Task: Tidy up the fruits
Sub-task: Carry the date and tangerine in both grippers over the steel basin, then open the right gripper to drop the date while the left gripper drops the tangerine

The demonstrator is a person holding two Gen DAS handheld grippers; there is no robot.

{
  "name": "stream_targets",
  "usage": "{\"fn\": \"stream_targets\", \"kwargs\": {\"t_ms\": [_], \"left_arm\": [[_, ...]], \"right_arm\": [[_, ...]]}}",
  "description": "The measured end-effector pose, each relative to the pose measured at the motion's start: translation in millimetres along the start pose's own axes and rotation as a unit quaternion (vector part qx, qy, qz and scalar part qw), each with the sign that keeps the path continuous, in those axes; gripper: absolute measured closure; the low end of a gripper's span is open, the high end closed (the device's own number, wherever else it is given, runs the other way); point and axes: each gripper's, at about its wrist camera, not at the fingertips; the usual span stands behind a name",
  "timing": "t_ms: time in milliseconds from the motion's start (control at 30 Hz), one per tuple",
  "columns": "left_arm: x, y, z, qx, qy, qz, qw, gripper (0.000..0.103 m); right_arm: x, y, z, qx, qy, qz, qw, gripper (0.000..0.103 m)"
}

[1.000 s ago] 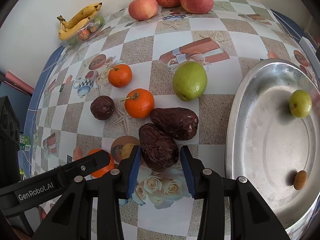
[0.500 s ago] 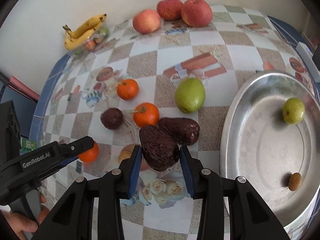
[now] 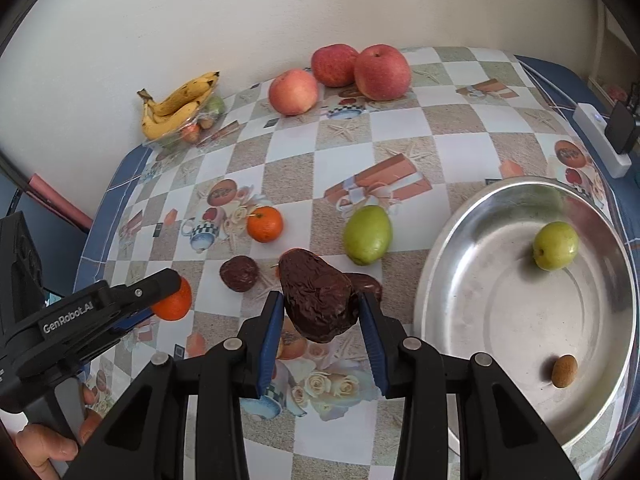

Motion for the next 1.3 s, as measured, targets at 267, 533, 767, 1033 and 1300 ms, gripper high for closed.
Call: {"fn": "stream_targets", "kwargs": {"t_ms": [267, 533, 767, 1033, 1300], "left_arm": [[13, 23, 9, 0.039, -0.024, 0.006, 0.9989, 0.062], [27, 94, 35, 0.146, -0.038, 0.038, 0.9878, 0.062], [47, 154, 68, 0.250, -0.047, 0.045, 0.9662, 0.062], [57, 174, 81, 0.299, -0.041, 0.043, 0.9526, 0.062], [67, 180, 87, 0.318, -0.048, 0.028, 0.9464, 0.062]], "right_arm": [[-17, 46, 0, 0.054, 0.027, 0.057, 0.997, 0.063], [-43, 112, 6, 0.143, 0.058, 0.094, 0.983, 0.063], [-58, 137, 11, 0.178, 0.078, 0.097, 0.976, 0.063], [-57, 139, 12, 0.178, 0.076, 0.097, 0.976, 0.063], [-50, 138, 12, 0.174, 0.063, 0.098, 0.978, 0.062]]}}
Point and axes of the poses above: each gripper's, at about its wrist camera, not at the fingertips, and x roughly the way its jaws point, y to its right, z to its underside, and after that the axes turned 7 degrees about -y, right-handed
